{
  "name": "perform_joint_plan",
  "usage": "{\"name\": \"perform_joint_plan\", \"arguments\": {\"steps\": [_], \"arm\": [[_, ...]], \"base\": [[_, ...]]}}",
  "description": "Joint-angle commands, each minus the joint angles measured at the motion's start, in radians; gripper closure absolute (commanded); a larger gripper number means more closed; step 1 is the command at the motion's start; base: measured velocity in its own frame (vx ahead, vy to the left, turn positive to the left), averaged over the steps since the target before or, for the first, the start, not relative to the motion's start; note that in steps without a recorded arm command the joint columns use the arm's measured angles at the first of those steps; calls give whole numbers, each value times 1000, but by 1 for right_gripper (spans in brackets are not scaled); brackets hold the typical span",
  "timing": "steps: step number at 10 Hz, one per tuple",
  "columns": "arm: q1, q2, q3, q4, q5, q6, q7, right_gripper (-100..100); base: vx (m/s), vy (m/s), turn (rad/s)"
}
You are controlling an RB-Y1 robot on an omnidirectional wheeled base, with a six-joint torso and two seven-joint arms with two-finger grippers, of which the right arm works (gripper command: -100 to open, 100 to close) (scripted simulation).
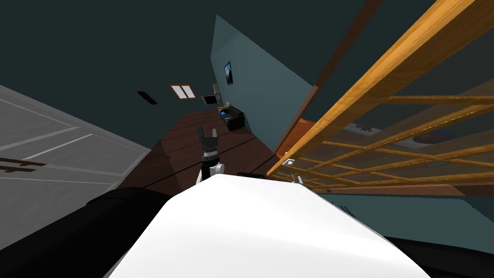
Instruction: Pull the door open
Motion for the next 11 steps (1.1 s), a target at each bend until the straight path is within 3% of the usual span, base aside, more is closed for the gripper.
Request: {"name": "perform_joint_plan", "arguments": {"steps": [1,3,4,5,10,11], "arm": [[-14,5,-5,0,-4,12,7,-100],[-34,13,-12,2,-9,29,15,-100],[-26,10,-10,-1,-7,24,13,-100],[-26,10,-10,-1,-7,24,13,100],[-26,10,-10,-1,-7,24,13,100],[-28,3,1,11,1,19,3,100]], "base": [[211,-60,57],[216,-67,48],[116,-32,25],[-10,0,-15],[-23,7,1],[-129,-21,126]]}}
